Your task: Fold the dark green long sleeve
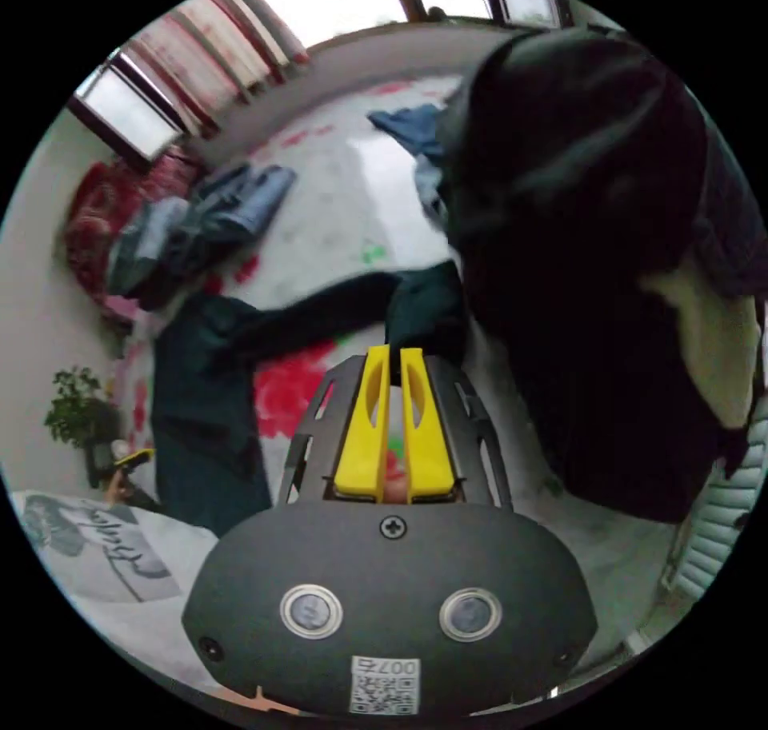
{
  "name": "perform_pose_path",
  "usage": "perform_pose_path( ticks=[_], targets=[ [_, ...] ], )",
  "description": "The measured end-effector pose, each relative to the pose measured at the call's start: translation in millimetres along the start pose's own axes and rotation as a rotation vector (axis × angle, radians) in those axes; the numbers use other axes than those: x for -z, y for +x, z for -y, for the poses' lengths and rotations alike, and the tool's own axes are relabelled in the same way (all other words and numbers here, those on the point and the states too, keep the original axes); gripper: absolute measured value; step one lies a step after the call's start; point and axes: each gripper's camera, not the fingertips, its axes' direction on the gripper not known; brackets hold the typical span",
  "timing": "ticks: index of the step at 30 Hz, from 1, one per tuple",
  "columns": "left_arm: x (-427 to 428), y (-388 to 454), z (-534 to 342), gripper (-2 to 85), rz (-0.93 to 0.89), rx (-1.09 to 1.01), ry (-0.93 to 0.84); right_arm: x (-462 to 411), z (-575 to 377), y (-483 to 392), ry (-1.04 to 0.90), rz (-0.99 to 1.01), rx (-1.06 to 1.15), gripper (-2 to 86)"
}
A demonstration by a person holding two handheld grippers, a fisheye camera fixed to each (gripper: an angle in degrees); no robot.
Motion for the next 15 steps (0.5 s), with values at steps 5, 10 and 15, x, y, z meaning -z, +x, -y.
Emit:
perform_pose_path(
  ticks=[5, 10, 15],
  targets=[
    [-0.6, -20.5, 0.9, -1.0, -0.036, -0.017, 0.042, 188.3, 39.9, 13.4, 0.461, 0.487, 0.046, 0.0],
    [-7.6, -44.8, -5.9, -1.0, -0.071, -0.006, 0.062, 269.1, 58.5, 68.7, 0.577, 0.514, -0.045, -0.1],
    [-11.9, -67.5, -11.6, -0.8, -0.119, -0.020, 0.085, 240.1, 27.8, 183.3, 0.529, 0.567, -0.537, -0.1]
  ],
)
